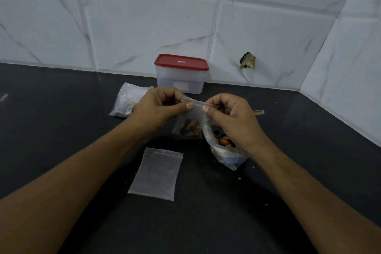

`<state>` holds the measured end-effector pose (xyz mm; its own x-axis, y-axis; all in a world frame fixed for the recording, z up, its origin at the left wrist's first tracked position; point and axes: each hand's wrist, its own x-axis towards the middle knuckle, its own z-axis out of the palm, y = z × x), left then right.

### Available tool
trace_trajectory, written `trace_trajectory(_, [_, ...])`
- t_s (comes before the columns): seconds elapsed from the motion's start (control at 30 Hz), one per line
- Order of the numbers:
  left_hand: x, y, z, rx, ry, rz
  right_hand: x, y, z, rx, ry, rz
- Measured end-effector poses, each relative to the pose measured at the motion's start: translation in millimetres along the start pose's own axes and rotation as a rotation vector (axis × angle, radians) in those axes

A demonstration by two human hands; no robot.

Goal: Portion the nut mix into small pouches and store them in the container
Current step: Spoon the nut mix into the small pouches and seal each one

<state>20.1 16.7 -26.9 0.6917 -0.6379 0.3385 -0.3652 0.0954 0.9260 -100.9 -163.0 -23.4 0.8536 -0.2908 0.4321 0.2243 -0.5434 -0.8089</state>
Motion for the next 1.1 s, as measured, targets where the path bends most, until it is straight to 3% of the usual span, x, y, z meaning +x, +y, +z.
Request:
trace_trajectory(0.17, [-1.2, 3.1, 2.9, -0.082, 0.023, 0.034, -0.3, -1.2, 0.2, 0.077, -0.004, 0.001])
trace_trajectory(1.1, [-1.6, -0.3, 5.5, 0.105, -0.05, 0.114, 0.0, -0.1, 1.5, 0.042, -0.007, -0.029])
